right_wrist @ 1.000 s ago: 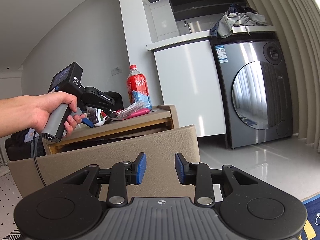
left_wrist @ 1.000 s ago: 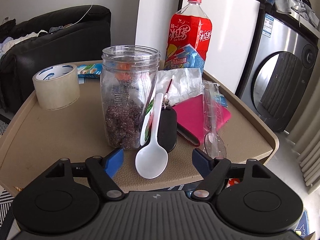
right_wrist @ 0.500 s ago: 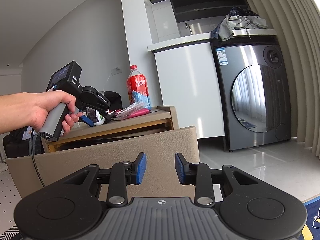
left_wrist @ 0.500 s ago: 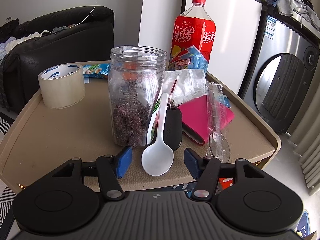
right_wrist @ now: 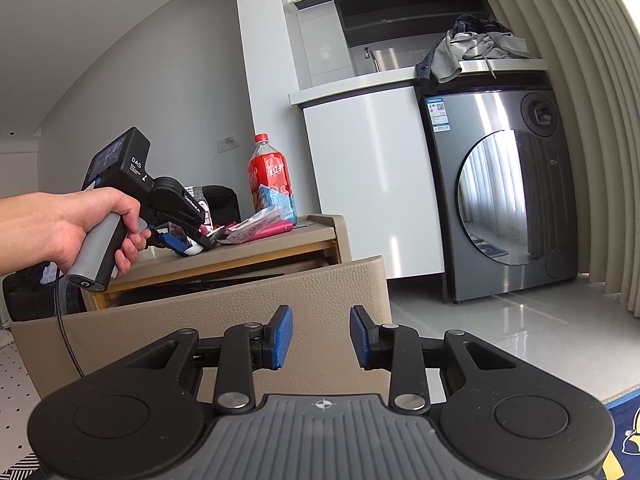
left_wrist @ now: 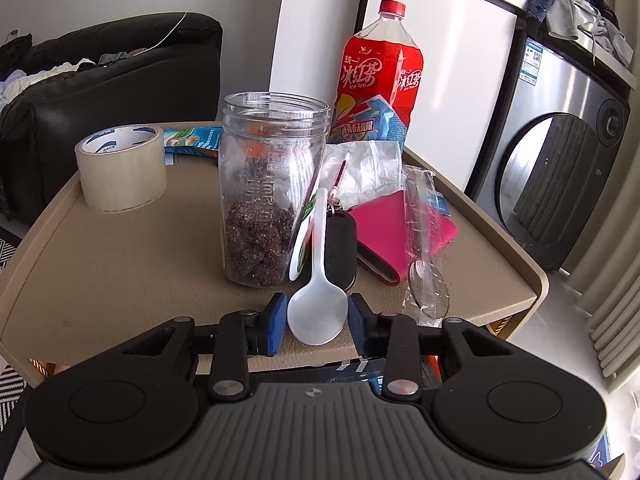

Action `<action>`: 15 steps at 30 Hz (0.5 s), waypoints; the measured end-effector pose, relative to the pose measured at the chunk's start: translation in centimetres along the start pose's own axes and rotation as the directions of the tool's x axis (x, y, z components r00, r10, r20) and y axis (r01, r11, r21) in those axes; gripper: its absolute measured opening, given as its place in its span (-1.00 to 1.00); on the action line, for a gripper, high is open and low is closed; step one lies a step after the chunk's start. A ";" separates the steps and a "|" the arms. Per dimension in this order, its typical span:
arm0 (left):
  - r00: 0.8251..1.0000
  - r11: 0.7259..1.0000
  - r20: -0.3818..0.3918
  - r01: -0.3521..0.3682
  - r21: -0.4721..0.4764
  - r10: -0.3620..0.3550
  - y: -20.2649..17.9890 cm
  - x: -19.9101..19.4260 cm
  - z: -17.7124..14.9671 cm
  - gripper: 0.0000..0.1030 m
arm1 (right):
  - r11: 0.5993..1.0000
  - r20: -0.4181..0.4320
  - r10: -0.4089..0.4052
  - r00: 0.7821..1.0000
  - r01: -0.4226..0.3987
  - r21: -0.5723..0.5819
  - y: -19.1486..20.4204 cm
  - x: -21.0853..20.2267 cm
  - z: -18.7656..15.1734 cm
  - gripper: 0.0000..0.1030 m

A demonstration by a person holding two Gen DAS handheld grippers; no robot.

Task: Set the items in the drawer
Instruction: 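Lift the white spoon off the nightstand with the left gripper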

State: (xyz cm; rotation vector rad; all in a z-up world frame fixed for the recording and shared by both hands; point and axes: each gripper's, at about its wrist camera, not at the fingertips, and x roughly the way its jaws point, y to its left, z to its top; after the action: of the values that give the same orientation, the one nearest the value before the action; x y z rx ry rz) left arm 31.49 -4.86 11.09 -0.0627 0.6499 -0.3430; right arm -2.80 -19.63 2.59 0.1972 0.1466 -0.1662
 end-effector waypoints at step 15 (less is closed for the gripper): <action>0.998 0.998 0.056 0.039 0.048 -0.042 -1.1 -2.2 -0.7 -0.29 | 1.000 -0.001 -0.004 1.000 0.004 0.000 -0.3 0.5 0.0 -0.31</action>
State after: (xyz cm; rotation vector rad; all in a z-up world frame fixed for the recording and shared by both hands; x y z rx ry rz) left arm 29.10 -5.15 12.04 -0.0411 0.5841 -0.3941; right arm -2.38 -19.99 2.50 0.1970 0.1481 -0.1701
